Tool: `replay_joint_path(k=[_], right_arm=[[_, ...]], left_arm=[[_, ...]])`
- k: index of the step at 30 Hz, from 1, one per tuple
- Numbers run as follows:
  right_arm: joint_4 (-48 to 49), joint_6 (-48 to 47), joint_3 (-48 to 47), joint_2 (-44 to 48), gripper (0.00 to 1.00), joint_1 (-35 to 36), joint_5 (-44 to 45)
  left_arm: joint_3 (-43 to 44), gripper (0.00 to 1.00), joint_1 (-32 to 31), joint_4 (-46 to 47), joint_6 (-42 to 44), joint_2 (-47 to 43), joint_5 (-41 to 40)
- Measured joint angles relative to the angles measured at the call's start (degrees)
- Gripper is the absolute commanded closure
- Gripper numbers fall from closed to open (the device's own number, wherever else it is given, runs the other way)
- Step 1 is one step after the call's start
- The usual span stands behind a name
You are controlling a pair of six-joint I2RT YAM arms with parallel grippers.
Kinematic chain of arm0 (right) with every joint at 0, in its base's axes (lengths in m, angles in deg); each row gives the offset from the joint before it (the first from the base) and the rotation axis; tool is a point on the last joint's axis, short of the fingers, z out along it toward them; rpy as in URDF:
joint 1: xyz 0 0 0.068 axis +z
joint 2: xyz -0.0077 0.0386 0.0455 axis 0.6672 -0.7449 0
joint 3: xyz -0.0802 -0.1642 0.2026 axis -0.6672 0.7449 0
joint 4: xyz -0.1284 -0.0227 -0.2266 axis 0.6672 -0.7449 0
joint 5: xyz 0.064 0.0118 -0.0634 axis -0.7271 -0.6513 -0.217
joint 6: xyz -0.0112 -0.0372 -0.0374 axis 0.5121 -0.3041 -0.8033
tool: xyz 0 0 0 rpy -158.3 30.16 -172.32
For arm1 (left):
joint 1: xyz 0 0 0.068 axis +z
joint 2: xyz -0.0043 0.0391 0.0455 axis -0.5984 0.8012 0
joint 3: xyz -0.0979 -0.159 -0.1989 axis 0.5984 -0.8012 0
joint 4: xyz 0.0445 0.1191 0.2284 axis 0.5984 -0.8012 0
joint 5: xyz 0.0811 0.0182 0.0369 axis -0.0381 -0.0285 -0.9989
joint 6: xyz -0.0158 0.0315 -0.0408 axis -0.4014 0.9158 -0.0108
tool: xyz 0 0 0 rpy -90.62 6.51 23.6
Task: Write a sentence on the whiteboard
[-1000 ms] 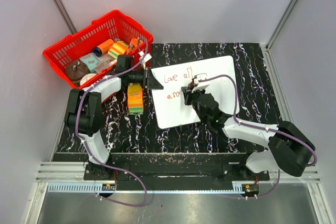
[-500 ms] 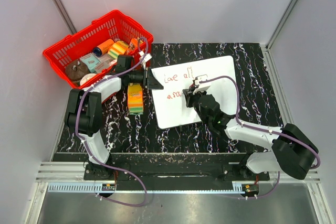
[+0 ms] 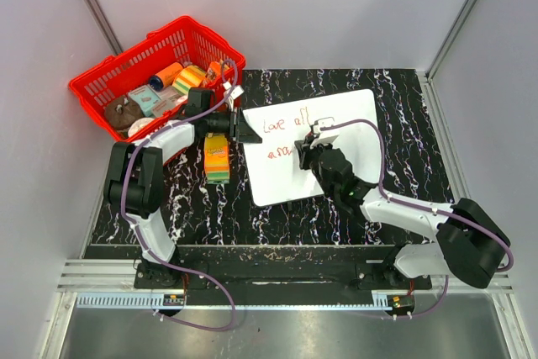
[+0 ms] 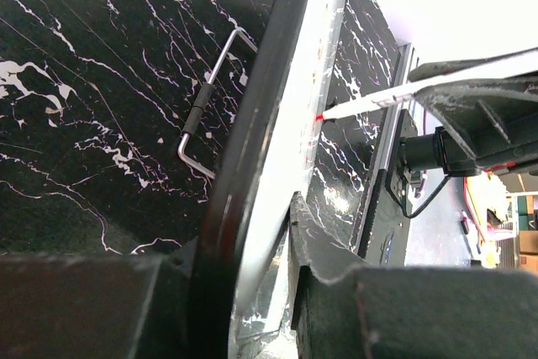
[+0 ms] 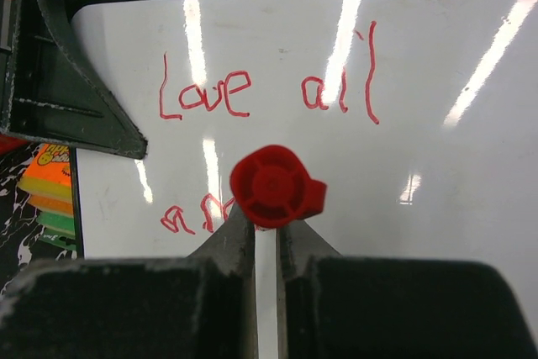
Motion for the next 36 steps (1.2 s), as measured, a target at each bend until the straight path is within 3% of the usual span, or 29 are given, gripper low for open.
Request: replay_joint_path(k=[36], right_arm=[[-3.3, 1.6, 0.0, 1.7, 1.00, -2.8, -2.7]], left_arm=[[0.4, 1.00, -0.3, -0.5, 0.4, 0.2, -0.7]])
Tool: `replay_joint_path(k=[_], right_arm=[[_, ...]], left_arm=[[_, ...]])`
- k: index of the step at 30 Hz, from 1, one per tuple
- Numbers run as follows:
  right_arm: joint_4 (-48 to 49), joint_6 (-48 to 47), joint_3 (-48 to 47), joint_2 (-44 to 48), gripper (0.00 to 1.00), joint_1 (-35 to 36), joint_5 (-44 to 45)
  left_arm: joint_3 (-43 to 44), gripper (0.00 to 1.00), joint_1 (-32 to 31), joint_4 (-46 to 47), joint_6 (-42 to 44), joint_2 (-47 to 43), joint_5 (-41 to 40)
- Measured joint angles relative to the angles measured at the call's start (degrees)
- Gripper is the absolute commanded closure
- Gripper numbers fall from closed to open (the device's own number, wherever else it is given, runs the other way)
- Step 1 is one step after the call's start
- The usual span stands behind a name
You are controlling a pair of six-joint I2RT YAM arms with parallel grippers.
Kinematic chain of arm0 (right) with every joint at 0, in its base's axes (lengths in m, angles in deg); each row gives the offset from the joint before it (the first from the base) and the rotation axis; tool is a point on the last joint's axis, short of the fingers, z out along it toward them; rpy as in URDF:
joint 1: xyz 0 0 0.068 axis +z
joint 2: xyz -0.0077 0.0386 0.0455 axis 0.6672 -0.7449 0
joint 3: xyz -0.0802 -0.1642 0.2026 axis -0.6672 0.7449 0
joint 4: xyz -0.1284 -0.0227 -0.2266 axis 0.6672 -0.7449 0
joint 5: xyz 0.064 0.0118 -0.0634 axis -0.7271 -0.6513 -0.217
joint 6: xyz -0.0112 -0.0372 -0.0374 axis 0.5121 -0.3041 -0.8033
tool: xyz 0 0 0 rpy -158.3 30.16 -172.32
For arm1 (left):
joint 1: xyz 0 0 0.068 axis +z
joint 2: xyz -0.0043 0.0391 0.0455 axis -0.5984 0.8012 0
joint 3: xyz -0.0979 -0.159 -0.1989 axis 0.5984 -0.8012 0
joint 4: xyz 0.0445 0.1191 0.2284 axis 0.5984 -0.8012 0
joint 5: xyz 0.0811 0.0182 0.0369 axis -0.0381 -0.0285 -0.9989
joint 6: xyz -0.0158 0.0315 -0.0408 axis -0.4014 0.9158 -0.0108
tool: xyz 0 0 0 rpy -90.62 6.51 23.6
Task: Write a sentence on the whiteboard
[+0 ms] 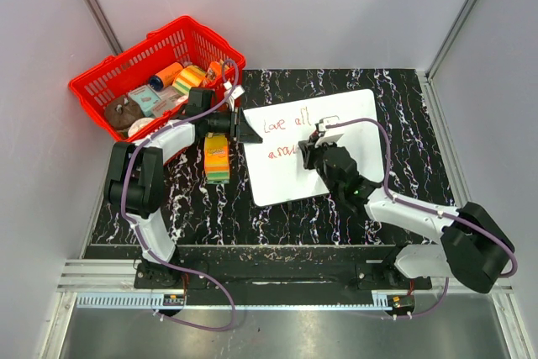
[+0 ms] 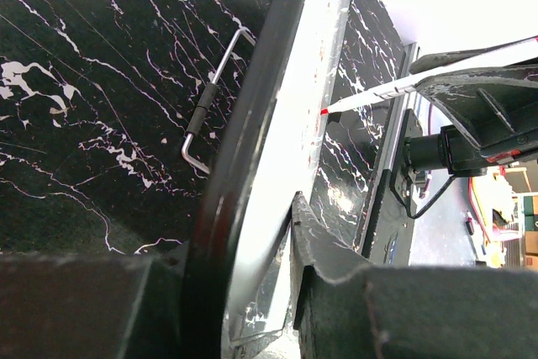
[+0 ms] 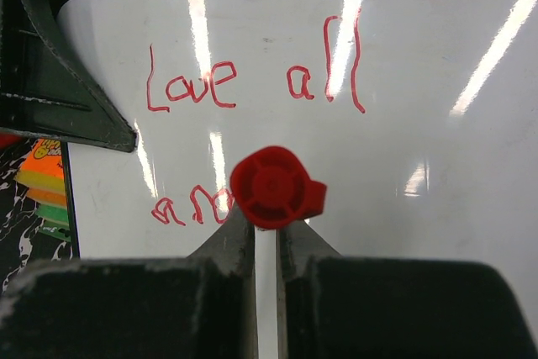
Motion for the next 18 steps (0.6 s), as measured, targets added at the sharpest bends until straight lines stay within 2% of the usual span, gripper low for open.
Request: replay_joint_path(k=[18], right_arm=[[-2.7, -1.0, 1.0, 3.9, 1.00, 0.0, 0.6]], left_arm=[[0.1, 1.00, -0.3, 0.1, 0.0, 0.0, -0.2]])
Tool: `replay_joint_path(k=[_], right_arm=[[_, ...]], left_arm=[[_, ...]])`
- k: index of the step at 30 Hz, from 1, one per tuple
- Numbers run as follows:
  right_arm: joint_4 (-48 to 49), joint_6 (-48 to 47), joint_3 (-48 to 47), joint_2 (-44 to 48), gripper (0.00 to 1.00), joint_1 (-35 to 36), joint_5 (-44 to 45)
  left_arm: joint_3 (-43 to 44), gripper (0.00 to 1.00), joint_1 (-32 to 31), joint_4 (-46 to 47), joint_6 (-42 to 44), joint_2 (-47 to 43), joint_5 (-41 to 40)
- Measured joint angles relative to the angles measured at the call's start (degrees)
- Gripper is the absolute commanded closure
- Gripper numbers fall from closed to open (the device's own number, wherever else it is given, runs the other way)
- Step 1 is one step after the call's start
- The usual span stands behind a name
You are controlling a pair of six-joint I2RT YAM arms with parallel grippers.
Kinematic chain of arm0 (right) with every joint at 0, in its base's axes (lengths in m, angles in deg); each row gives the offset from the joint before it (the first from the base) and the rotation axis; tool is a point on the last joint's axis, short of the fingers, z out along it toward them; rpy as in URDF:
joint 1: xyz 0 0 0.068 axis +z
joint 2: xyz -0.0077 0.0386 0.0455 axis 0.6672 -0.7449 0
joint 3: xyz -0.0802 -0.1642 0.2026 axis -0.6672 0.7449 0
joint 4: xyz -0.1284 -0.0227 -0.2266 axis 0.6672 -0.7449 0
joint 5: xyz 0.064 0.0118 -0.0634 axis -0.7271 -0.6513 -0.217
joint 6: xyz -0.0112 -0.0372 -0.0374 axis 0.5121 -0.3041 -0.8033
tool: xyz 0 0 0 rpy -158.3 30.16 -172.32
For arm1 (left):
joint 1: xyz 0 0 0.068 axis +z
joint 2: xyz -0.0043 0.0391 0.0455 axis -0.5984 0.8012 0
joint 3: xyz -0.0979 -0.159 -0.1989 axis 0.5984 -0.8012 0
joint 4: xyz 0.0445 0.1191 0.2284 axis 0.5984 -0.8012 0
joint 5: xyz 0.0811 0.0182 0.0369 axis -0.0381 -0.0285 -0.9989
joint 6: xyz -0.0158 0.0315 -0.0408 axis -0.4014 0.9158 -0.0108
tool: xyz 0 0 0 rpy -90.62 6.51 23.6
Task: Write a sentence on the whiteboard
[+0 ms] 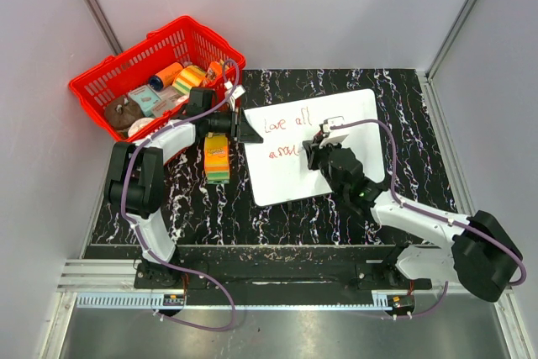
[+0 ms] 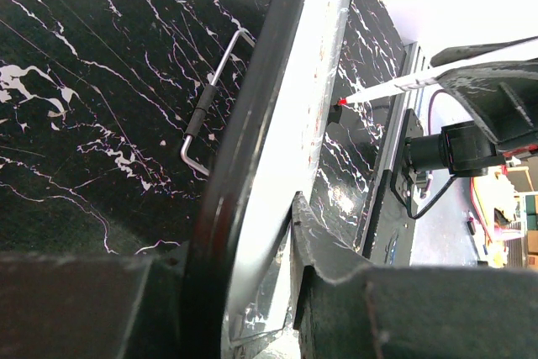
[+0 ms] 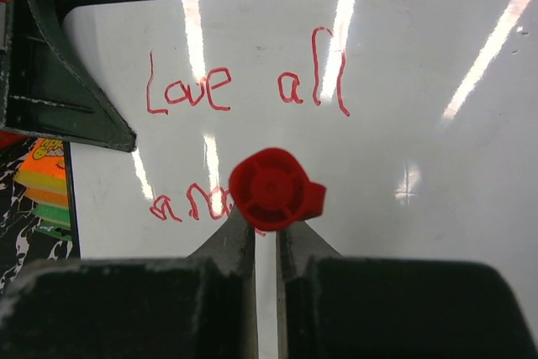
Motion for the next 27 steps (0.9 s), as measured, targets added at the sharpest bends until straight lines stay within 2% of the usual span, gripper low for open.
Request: replay_joint_path(k=[27], right_arm=[[2.5, -1.6, -3.0, -4.2, 1.00, -2.0, 0.1]], left_arm=[[0.3, 1.00, -0.4, 0.0, 0.1, 0.1, -0.5]])
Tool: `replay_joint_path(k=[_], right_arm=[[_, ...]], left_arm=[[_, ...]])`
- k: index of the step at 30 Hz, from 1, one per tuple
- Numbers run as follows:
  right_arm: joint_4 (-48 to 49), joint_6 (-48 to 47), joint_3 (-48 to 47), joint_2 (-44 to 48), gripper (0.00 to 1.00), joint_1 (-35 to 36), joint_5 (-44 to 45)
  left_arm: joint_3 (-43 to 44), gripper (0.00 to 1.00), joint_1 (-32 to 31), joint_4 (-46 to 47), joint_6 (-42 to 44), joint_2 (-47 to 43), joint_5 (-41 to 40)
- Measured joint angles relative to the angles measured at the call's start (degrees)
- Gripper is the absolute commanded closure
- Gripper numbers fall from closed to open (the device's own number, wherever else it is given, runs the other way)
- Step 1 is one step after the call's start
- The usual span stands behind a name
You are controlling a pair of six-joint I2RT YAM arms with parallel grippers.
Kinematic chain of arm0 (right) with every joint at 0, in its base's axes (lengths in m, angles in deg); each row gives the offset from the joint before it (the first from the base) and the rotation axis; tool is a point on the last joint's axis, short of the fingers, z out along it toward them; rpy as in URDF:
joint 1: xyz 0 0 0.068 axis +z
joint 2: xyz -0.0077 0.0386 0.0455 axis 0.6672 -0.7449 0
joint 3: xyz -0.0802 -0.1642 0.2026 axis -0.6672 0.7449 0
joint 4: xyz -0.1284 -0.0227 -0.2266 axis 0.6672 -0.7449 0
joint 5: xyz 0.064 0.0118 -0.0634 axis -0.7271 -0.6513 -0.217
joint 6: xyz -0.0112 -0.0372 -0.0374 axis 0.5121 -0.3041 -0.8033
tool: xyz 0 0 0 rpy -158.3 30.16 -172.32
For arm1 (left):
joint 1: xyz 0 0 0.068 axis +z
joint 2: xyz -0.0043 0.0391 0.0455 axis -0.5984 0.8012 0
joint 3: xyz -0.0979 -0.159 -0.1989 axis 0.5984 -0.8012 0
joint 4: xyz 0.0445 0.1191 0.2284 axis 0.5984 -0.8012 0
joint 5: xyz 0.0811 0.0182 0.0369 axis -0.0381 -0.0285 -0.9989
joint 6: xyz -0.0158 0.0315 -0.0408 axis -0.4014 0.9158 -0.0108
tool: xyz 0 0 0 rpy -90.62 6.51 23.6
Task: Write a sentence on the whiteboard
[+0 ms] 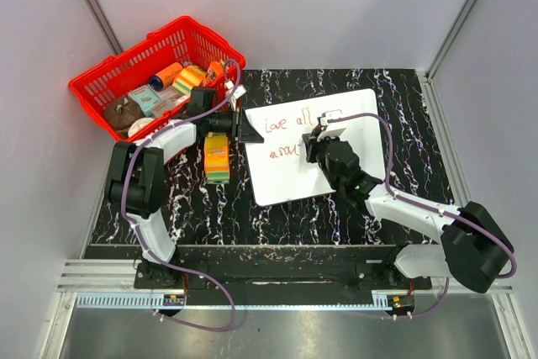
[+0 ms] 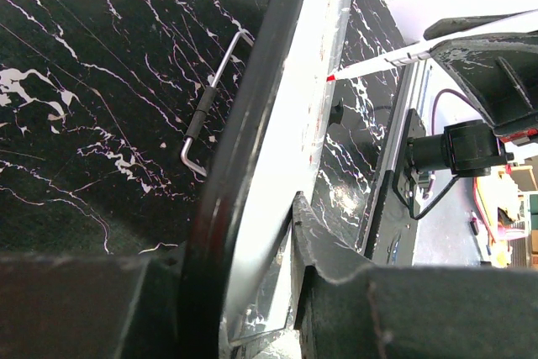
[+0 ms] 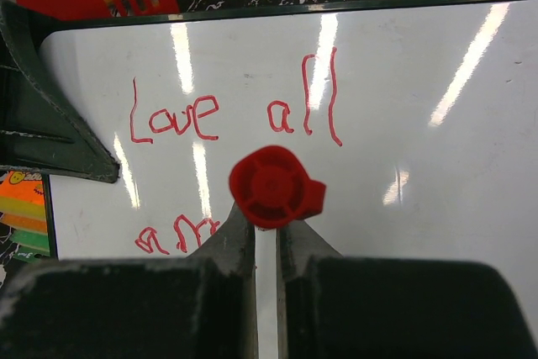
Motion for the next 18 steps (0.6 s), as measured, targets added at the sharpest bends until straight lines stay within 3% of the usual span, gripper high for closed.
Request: replay_joint_path(k=[18], right_arm=[[-1.2, 1.8, 2.4, 2.0, 1.00, 0.0, -1.7]], left_arm=[[0.0, 1.00, 0.0, 0.0, 0.3, 0.0, -0.1]])
